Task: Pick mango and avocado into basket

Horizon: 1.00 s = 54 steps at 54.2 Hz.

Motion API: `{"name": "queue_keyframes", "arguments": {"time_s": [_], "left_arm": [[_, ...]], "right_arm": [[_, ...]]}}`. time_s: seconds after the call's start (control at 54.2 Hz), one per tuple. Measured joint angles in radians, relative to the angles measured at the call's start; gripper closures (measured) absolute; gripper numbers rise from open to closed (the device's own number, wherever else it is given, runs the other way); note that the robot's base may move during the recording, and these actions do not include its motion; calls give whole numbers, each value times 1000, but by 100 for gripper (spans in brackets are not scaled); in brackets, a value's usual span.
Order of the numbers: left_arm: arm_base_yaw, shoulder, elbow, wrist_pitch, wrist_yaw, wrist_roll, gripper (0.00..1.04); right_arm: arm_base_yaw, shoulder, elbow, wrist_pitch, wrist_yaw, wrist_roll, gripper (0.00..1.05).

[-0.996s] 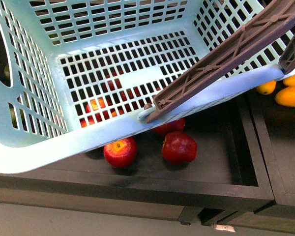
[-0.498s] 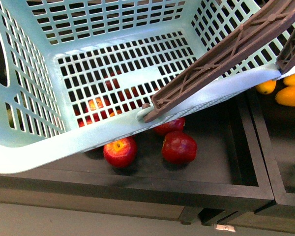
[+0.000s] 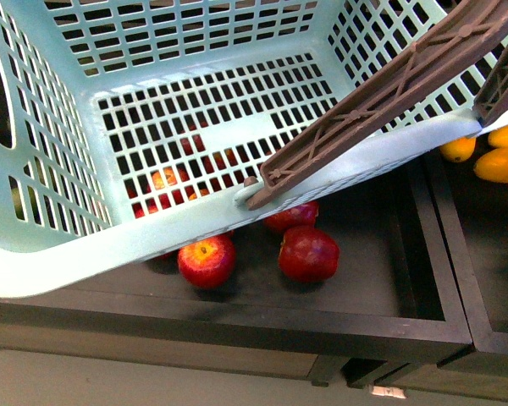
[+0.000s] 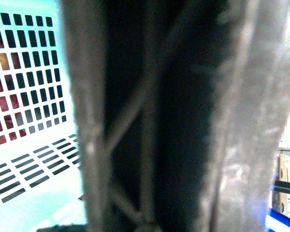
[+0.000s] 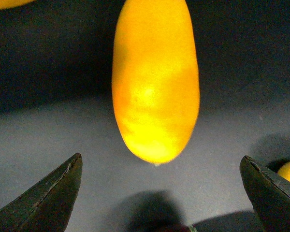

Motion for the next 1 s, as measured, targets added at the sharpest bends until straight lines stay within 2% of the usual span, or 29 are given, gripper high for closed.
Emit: {"name": "queue_keyframes", "arguments": {"time_s": [0.996], "left_arm": [[0,0,0,0,0,0,92]], "right_arm": [[29,222,314,-103,25,117,9]]}}
